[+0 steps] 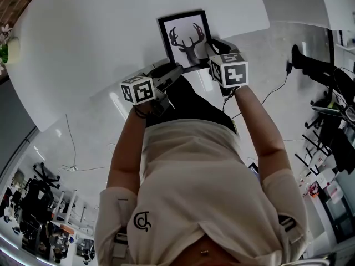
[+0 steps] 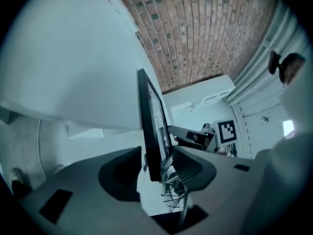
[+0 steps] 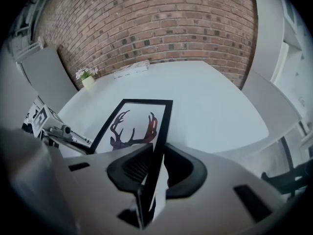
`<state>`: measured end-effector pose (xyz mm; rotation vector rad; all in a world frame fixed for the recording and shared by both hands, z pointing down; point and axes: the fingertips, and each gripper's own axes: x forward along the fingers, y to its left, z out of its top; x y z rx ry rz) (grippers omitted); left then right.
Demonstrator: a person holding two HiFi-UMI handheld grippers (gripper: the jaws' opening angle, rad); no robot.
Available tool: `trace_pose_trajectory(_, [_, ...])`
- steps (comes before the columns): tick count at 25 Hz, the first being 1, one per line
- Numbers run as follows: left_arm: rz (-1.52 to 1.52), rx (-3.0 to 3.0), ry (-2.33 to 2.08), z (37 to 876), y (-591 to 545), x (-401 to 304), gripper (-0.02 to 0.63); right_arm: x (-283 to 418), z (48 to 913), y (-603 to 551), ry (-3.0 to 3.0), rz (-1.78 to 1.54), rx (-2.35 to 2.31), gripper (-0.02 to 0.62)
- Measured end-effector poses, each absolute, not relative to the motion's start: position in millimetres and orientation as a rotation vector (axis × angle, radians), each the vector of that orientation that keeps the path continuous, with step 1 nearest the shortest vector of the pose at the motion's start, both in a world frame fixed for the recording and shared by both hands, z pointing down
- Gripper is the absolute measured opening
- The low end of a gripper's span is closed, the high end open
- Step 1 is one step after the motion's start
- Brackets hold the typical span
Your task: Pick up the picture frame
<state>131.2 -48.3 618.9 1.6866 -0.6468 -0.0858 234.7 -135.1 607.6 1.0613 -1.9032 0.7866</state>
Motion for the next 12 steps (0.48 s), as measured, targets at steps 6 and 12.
trace_pose_trajectory(6, [-0.217,1.551,-0.623,620.2,-61.8,144.9,0.128,234.1,605.5,-130.4,-1.92,0.788,1.06,0.081])
trace_pose_trajectory(12, [-0.201,1.543,-0.624,618.9,-64.1,148.9,0.09,227.1,602.3,-128.5,-1.922,0.79,1.071,0.081])
